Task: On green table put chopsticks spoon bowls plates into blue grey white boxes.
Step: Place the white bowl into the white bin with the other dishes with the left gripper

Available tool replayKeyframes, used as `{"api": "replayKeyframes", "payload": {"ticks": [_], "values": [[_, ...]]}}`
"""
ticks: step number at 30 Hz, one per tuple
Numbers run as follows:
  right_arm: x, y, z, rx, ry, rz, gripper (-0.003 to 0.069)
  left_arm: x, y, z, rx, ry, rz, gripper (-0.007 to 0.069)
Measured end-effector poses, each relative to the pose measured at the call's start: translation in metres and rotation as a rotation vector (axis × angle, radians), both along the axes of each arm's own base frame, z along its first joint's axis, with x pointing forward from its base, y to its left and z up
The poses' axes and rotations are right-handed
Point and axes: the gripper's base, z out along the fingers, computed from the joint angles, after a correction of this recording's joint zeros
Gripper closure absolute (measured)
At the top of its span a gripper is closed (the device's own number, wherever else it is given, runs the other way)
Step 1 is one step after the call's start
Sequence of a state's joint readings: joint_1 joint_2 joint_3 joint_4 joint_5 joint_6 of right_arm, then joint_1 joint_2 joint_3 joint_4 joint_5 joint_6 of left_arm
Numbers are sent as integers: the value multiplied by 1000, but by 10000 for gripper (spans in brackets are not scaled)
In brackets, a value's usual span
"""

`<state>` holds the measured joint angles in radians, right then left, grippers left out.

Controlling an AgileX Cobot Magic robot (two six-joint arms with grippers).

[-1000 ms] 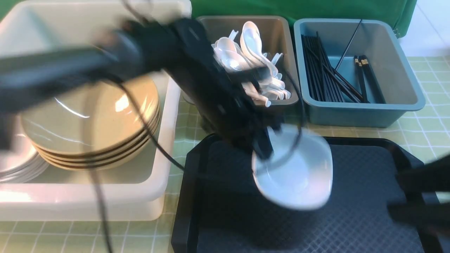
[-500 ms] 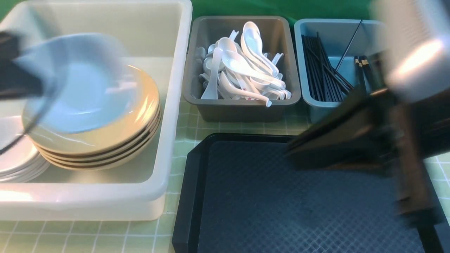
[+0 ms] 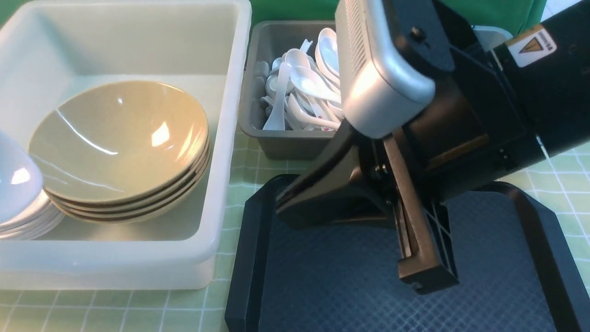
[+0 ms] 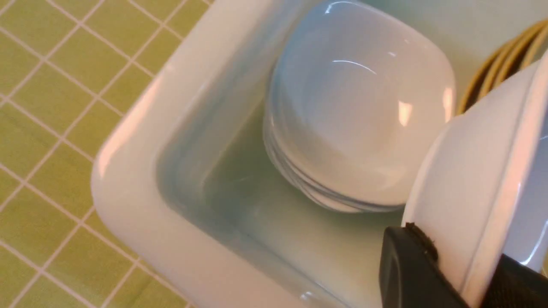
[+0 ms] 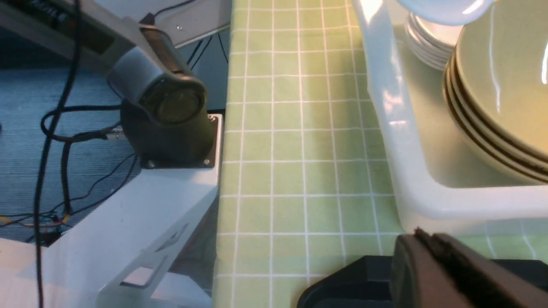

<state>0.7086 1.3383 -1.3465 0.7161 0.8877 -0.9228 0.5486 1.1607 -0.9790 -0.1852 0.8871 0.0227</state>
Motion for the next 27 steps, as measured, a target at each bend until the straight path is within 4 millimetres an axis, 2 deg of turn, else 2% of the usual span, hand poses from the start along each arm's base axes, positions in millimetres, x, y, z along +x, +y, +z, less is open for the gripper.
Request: {"api": "replayKeyframes", "payload": {"ticks": [7, 12, 19, 27], "values": [[-3, -1, -2, -22, 21, 25, 635, 25, 35, -7, -87, 7, 82, 610], [-3, -1, -2, -22, 21, 25, 634, 32, 50, -14, -99, 33, 108, 610], [-3, -1, -2, -21, 21, 24, 632, 35, 53, -18, -89, 41, 79, 610], [-3, -1, -2, -20, 19, 22, 632, 51, 60, -46, -153, 95, 34, 610]]}}
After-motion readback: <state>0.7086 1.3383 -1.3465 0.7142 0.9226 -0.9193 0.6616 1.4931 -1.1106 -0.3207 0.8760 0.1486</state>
